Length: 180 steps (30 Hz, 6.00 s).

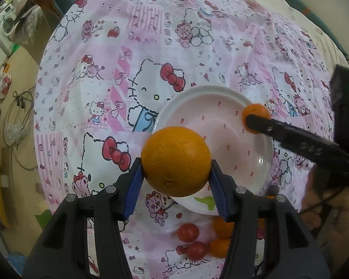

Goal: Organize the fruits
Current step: 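Carry both fruits over the plate and open the right tool to drop the tangerine, then lower the large orange onto the plate and open the left tool, then lower the right tool onto another large orange and close on it, then grasp a red cherry tomato with the left tool while the right tool holds the orange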

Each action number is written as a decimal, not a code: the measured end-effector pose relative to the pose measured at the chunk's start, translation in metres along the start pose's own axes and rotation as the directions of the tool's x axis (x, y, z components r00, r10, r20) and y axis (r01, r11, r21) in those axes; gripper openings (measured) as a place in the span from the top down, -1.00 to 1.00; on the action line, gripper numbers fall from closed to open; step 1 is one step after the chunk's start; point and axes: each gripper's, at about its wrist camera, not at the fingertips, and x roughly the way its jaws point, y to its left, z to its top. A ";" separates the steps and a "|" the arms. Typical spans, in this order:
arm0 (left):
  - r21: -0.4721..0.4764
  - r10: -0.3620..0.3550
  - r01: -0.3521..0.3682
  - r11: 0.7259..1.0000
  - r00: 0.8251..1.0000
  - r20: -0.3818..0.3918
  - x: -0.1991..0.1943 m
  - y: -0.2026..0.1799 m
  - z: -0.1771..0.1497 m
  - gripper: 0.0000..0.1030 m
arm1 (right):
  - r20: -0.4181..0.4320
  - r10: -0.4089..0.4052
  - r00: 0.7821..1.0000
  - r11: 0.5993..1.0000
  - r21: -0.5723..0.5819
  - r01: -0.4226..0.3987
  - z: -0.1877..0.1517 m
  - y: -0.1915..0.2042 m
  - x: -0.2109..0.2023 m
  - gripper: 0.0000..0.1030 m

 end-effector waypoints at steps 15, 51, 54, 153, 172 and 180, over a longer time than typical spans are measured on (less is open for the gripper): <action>-0.023 0.021 -0.022 0.999 1.000 -0.023 0.012 0.005 0.003 0.02 | -0.065 -0.006 0.998 0.999 0.032 0.008 0.005 -0.009 0.040 0.12; 0.034 0.026 -0.025 0.999 0.999 -0.026 0.079 -0.055 0.040 -0.05 | 0.032 -0.032 0.999 0.992 0.122 0.028 -0.028 -0.072 -0.075 -0.25; 0.007 0.008 -0.008 1.000 0.999 -0.040 0.080 -0.053 0.039 -0.08 | 0.036 -0.036 0.999 0.992 0.122 0.031 -0.027 -0.072 -0.077 -0.26; -0.203 0.025 -0.040 0.978 0.997 -0.073 0.013 0.005 -0.099 -0.47 | -0.063 -0.116 0.991 0.982 0.146 0.124 -0.134 -0.041 -0.078 -0.21; -0.078 0.086 -0.101 0.992 0.981 -0.176 0.062 -0.040 -0.088 0.47 | -0.007 -0.118 0.993 0.976 0.183 0.117 -0.137 -0.051 -0.117 -0.21; -0.107 0.060 -0.075 0.991 0.989 -0.138 0.048 -0.034 -0.091 0.47 | 0.005 -0.124 0.992 0.978 0.172 0.122 -0.139 -0.044 -0.123 -0.21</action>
